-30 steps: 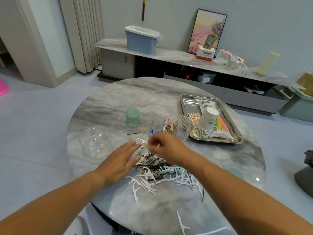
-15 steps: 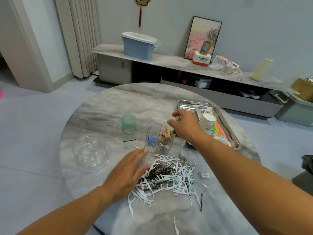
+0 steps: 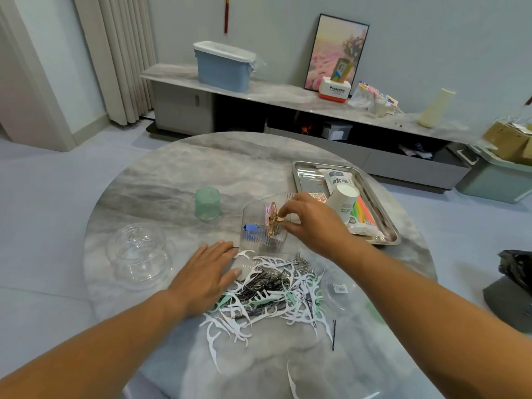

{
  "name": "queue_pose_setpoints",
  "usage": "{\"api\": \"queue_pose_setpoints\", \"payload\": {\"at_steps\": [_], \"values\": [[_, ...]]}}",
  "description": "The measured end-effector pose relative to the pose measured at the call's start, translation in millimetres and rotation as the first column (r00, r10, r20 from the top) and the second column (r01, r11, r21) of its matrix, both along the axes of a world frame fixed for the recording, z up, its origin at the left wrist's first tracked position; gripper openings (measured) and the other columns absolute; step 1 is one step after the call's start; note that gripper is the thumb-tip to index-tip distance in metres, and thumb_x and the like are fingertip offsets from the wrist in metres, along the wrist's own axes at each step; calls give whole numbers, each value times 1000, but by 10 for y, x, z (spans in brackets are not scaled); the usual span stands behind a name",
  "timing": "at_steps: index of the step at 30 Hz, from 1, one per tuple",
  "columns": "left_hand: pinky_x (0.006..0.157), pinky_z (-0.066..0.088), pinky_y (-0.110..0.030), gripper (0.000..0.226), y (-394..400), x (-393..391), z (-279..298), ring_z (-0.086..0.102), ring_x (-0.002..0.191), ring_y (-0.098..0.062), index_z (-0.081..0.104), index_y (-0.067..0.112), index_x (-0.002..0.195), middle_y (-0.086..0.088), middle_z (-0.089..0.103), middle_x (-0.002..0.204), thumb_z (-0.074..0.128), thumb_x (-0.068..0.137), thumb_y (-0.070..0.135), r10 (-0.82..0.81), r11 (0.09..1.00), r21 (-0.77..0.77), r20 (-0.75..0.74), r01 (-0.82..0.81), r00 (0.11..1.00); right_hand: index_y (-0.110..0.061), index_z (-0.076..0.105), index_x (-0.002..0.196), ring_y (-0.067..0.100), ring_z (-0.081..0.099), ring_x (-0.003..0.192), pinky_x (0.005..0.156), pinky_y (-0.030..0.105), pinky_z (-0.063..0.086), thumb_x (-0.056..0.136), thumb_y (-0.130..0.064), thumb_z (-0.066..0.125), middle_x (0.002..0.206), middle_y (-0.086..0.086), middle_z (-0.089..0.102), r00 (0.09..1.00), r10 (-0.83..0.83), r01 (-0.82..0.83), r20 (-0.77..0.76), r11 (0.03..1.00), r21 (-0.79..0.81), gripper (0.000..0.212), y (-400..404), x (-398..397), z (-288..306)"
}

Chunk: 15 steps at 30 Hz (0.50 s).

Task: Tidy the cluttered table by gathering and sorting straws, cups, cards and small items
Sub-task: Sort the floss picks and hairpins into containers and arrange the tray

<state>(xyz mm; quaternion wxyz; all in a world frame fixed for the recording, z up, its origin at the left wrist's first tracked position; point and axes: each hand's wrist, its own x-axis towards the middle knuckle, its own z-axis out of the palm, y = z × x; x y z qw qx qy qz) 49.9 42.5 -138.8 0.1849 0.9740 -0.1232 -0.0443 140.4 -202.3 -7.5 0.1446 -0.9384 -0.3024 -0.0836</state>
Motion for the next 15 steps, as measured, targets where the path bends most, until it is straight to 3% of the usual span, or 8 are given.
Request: {"api": "queue_pose_setpoints", "payload": {"at_steps": [4,8,10,12,15], "values": [[124,-7,-25,69,4,-125,26,0,150,10,27,40,158,20,18,166,6,98,69,-139,986,-93,-19,136,990,-19,66,94,0,49,71,64,17,44,99,-33,61,86,-11,56,991,-12,-27,133,959,282,16,-130,-204,-186],[127,-1,-29,70,-162,-230,51,1,149,12,23,41,158,20,17,166,6,98,72,-202,973,-120,-35,196,979,-25,58,90,5,50,77,64,17,38,103,-31,56,83,-13,53,987,-157,153,-29,878,454,15,-212,-459,-543],[127,1,-30,67,-277,-281,49,-3,148,13,18,43,159,22,12,166,10,99,72,-239,964,-129,-40,232,970,-25,62,102,4,52,88,76,23,41,105,-29,51,96,-9,58,965,-231,262,-123,866,427,12,-290,-567,-742],[127,1,-31,65,-348,-316,69,-7,147,14,12,46,159,23,7,166,15,100,72,-249,960,-147,-49,240,967,-21,66,120,14,56,108,94,32,44,105,-27,48,115,-3,62,941,-305,336,-148,893,300,24,-406,-619,-870],[127,2,-35,70,-450,-407,130,-10,150,8,8,48,158,19,2,168,25,97,77,-285,954,-81,50,289,957,-20,63,133,18,51,127,114,40,30,105,-24,48,133,0,60,935,-325,333,-143,942,41,32,-616,-629,-930]]}}
